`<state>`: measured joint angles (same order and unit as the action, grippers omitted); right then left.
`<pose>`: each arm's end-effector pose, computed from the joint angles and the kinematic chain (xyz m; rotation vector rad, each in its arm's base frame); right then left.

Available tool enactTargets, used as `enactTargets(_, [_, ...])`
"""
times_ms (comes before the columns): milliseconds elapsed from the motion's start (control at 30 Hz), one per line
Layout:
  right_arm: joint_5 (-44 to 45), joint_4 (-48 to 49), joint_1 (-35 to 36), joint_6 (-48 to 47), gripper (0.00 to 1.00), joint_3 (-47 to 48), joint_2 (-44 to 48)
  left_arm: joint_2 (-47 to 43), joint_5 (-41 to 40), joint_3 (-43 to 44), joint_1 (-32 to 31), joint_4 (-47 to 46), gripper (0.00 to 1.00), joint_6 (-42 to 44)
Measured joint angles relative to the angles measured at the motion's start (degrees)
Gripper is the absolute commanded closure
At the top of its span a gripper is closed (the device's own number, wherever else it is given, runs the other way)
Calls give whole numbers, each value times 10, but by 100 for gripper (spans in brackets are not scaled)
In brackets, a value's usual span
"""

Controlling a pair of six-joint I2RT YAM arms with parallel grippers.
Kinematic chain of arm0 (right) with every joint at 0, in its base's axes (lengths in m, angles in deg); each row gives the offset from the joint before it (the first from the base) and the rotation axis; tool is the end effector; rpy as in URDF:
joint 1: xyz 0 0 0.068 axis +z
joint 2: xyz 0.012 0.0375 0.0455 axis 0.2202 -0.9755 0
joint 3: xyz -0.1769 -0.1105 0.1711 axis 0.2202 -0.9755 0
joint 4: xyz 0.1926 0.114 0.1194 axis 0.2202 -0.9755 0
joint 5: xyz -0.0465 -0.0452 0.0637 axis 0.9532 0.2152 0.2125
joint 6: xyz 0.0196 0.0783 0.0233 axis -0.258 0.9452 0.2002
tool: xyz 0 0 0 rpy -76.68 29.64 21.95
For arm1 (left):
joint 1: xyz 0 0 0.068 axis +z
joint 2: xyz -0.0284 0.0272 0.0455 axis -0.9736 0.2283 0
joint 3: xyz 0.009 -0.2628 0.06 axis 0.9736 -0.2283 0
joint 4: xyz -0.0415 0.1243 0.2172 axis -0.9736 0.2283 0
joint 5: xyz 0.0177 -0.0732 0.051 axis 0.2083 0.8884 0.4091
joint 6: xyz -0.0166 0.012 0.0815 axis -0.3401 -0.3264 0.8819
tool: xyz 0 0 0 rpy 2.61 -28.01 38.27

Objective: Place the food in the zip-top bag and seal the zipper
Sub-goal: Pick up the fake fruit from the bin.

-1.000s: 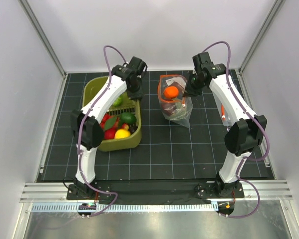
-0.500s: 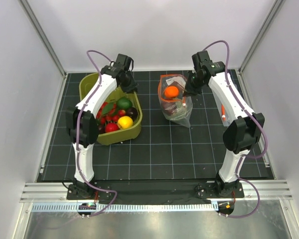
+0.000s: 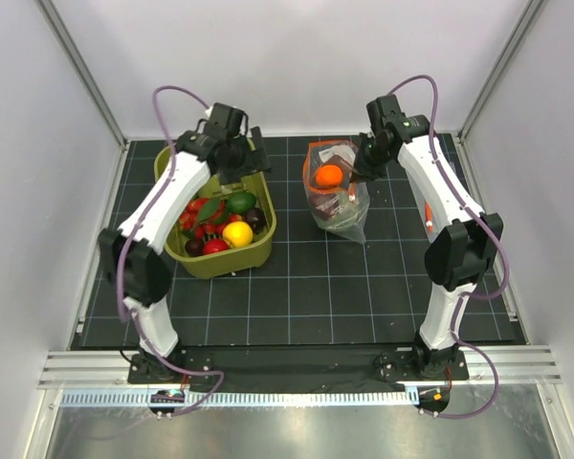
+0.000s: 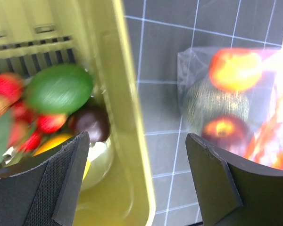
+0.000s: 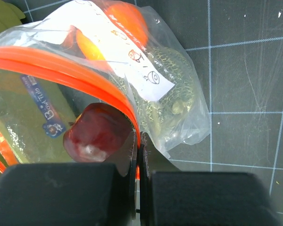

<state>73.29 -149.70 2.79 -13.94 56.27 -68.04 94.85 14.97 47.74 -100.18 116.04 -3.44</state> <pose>0.3966 0.1167 0.3070 0.2781 2.6354 0.3805 0.3975 -0.1720 0.3159 -0.3182 2.4653 -0.4770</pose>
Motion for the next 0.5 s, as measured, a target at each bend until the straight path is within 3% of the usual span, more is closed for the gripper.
enactTargets(133, [0,0,0,0,99,1,-5,-116,-26,-71,3,8,12,13])
enactTargets(267, [0,-1,0,0,99,1,-10,-177,-38,-103,10,20,14,17])
enactTargets(500, [-3,-1,0,0,99,2,-13,-129,-44,-123,16,50,16,31])
